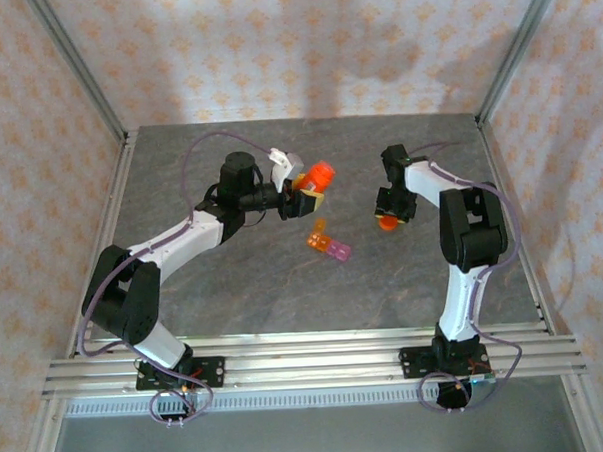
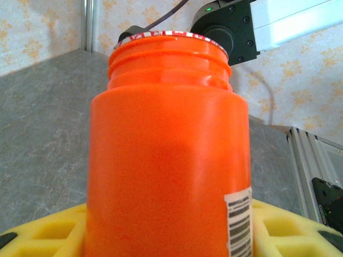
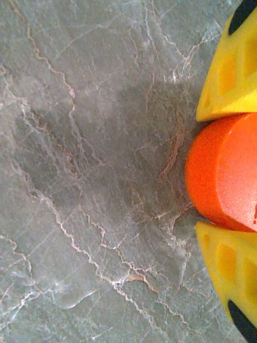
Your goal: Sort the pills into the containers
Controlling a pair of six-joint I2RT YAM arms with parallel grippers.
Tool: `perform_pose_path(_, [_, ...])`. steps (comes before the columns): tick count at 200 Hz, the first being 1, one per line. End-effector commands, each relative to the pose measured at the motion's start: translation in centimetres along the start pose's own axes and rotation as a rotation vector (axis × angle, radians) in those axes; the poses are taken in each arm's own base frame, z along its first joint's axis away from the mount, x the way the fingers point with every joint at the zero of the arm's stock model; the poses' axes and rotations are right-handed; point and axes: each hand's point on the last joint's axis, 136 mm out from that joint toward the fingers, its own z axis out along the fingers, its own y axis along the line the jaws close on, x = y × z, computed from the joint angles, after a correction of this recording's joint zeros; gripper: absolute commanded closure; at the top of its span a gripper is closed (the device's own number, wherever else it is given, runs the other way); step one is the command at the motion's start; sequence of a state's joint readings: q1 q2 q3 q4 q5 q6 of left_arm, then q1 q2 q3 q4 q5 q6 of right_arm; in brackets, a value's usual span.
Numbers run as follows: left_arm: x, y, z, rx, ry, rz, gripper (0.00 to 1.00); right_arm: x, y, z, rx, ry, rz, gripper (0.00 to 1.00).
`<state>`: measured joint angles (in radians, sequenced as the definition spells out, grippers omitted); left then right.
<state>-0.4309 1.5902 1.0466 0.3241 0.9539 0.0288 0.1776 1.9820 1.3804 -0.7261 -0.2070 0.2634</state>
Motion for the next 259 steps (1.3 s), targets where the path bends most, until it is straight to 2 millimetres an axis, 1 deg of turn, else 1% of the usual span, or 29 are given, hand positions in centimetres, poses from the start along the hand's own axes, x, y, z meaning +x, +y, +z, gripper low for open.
perform_pose_path(1, [-1.6,0.1,-0.3,-0.007,-0.026,0.054,1.0,0.9,0.2,-0.6,-0.025,0.013,0.007,0.62])
perform_pose_path(28, [-1.2,0.4,-0.3,-0.023,-0.016,0.064,1.0,0.3,1.2,-3.3,-0.09,-0.03,0.012,0.62])
perform_pose_path(88, [-0.3,1.8,-0.2,-0.092,-0.008,0.139,1.0,-0.8,4.5,-11.0,-0.292,-0.119,0.006,0.62])
perform_pose_path(131, [1.1,3.2,0.1,-0.149,0.035,0.181,1.0,-1.1,7.3,-16.2,-0.46,-0.151,-0.012,0.62])
perform_pose_path(158, [2.1,3.8,0.1,-0.167,0.069,0.21,1.0,-1.0,9.3,-18.7,-0.587,-0.141,-0.043,0.62])
perform_pose_path(184, [2.9,3.9,0.3,-0.162,0.095,0.229,1.0,-0.8,10.8,-20.5,-0.678,-0.132,-0.081,0.62])
perform_pose_path(204, [3.1,3.9,0.4,-0.155,0.099,0.246,1.0,-0.5,11.6,-21.6,-0.728,-0.119,-0.127,0.62])
perform_pose_path(259, [3.2,3.9,1.1,-0.135,0.079,0.276,1.0,0.6,13.1,-23.3,-0.828,-0.064,-0.24,0.62])
